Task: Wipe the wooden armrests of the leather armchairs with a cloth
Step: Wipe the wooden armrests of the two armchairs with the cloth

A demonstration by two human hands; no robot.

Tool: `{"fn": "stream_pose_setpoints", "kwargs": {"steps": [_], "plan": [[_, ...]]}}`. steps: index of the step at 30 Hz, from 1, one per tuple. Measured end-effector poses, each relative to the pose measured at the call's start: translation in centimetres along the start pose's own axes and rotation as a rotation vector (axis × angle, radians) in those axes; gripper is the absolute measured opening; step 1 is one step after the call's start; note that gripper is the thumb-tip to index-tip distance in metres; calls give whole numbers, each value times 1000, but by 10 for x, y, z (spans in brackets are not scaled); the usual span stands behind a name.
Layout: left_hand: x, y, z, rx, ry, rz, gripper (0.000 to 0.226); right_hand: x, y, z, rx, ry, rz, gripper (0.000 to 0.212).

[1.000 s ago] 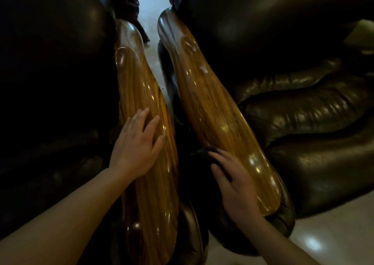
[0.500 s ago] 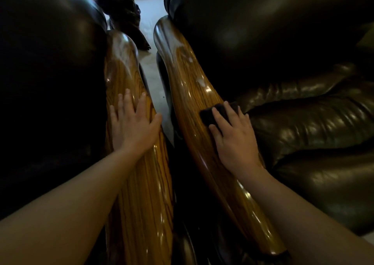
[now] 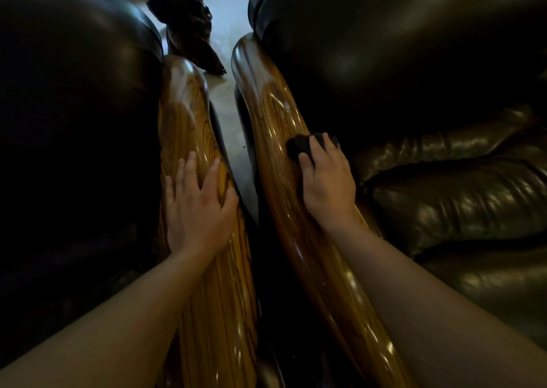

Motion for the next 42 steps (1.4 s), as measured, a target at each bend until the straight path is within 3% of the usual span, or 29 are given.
{"fn": "stream_pose_setpoints", "kwargs": {"steps": [6, 11, 18, 23, 26, 31, 37, 42], "plan": [[-1, -1, 0, -6, 1, 23, 60, 8, -5, 54, 131, -410, 101, 49], [0, -1, 1, -11, -9, 36, 59, 4, -3, 10, 56, -171, 67, 44], [1, -1, 0, -24, -18, 12, 60, 8, 0, 59, 167, -457, 148, 49], [1, -1, 0, -8, -12, 28, 59, -4, 0, 7, 61, -157, 88, 47], [0, -3, 1, -9, -21, 44, 58, 25, 14, -2, 80, -221, 119, 47], [-2, -7, 1, -8, -50, 49, 65, 19, 7, 46, 183, -490, 162, 52], [-2, -7, 1, -7, -59, 72, 67, 23, 16, -27, 75, -139, 44, 45], [0, -6, 1, 2, -56, 70, 67, 46, 23, -5, 181, -416, 110, 45]]}}
Point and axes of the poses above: each hand's wrist, its own z-axis away from the middle knuckle, its own y-axis out of the palm, x = y × z, the point moved 10 cm from there along -z, towards the middle knuckle, and after that the axes turned 5 degrees about -x, right-handed, at the moved point
